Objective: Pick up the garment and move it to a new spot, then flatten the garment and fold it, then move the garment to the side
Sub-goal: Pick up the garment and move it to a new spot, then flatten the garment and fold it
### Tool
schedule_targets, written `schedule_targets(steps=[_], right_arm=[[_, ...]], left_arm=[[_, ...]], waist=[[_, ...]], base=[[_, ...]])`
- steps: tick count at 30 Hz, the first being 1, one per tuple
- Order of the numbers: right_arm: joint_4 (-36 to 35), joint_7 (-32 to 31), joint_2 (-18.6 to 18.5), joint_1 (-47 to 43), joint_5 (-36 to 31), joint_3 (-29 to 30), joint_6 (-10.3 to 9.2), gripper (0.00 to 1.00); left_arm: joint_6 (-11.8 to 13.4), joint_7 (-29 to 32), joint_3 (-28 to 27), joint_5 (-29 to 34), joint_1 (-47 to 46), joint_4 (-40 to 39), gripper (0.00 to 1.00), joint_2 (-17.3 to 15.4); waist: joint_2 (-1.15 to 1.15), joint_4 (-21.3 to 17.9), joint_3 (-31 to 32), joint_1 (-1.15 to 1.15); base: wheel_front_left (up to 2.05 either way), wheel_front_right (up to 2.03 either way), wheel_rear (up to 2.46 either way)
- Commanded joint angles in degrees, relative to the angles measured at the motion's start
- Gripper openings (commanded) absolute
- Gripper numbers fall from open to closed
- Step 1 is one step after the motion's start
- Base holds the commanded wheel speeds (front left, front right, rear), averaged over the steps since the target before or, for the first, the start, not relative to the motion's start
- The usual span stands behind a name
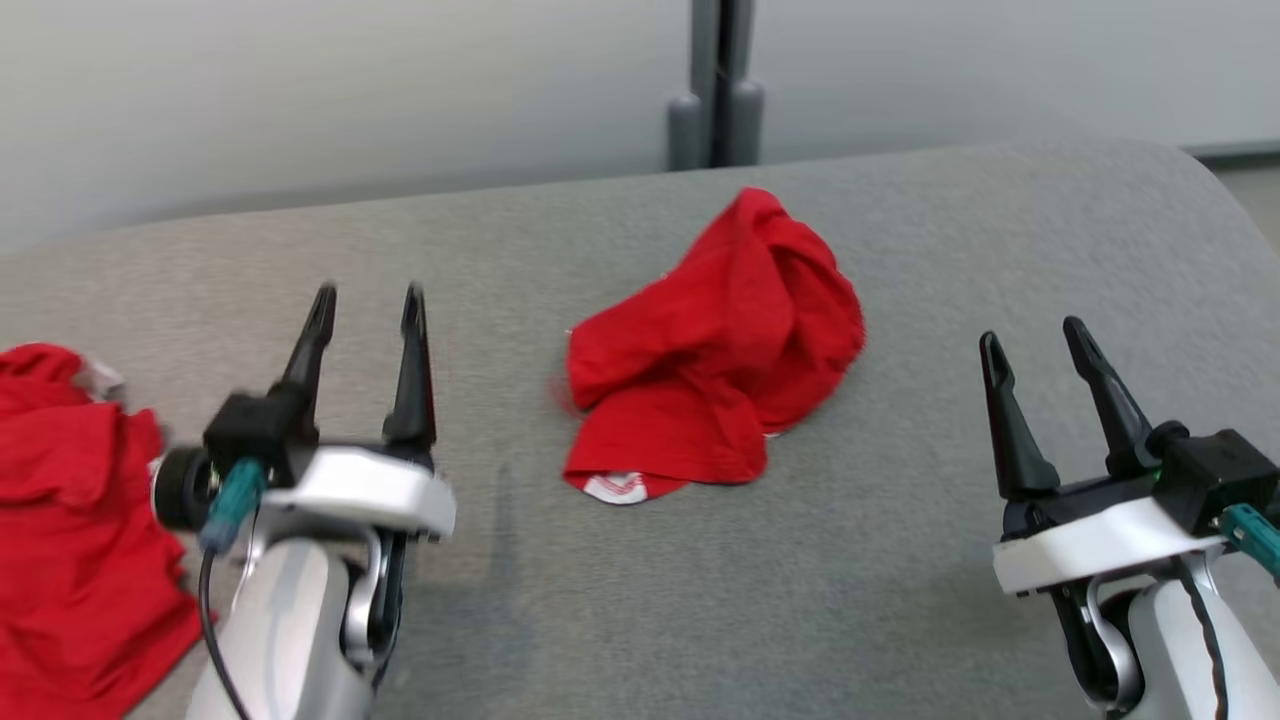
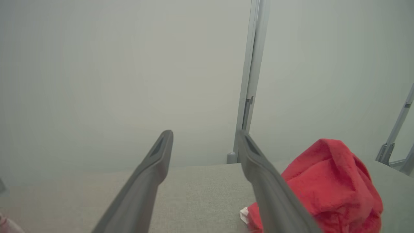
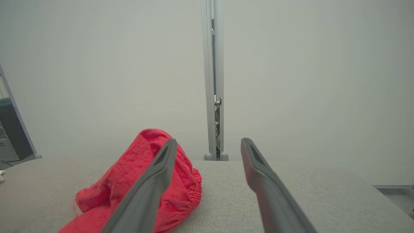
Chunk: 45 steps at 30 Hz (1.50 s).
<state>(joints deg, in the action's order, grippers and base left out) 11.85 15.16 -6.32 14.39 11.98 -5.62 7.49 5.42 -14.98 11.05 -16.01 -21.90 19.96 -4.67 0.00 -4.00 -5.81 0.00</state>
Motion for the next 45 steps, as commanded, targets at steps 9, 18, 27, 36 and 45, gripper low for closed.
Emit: schedule_targets(steps=[9, 18, 27, 36, 45], right_arm=[[-0.23, 0.14, -0.28, -4.55, -0.51, 0.61, 0.01, 1.00], [0.34, 0.14, 0.34, -7.02, -0.35, 0.66, 0.01, 1.00], [0.99, 0.14, 0.49, -6.58, -0.21, 0.19, 0.01, 1.00], [1.29, 0.13, 0.74, -6.17, -0.16, 0.16, 0.01, 1.00], [1.59, 0.13, 0.89, -6.59, -0.27, 0.84, 0.01, 1.00]], left_arm=[[-3.20, -0.15, -3.56, 5.23, 14.07, -6.80, 1.00, 1.20], [-2.03, -0.15, -2.72, 2.51, 20.84, -12.36, 1.00, 1.64], [-0.34, -0.15, -1.37, 3.76, 21.05, -13.95, 1.00, 1.68], [-0.25, -0.15, -1.25, 3.99, 20.39, -14.39, 1.00, 1.68], [-0.53, -0.15, 0.13, 3.86, 20.04, -13.59, 1.00, 1.68]], waist=[[0.00, 7.34, 6.06, 0.00], [0.00, 8.22, 7.64, 0.00], [0.00, 7.82, 7.41, 0.00], [0.00, 7.58, 6.96, 0.00], [0.00, 8.56, 6.61, 0.00]], base=[[0.00, 0.00, 0.00], [0.00, 0.00, 0.00], [0.00, 0.00, 0.00], [0.00, 0.00, 0.00], [0.00, 0.00, 0.00]])
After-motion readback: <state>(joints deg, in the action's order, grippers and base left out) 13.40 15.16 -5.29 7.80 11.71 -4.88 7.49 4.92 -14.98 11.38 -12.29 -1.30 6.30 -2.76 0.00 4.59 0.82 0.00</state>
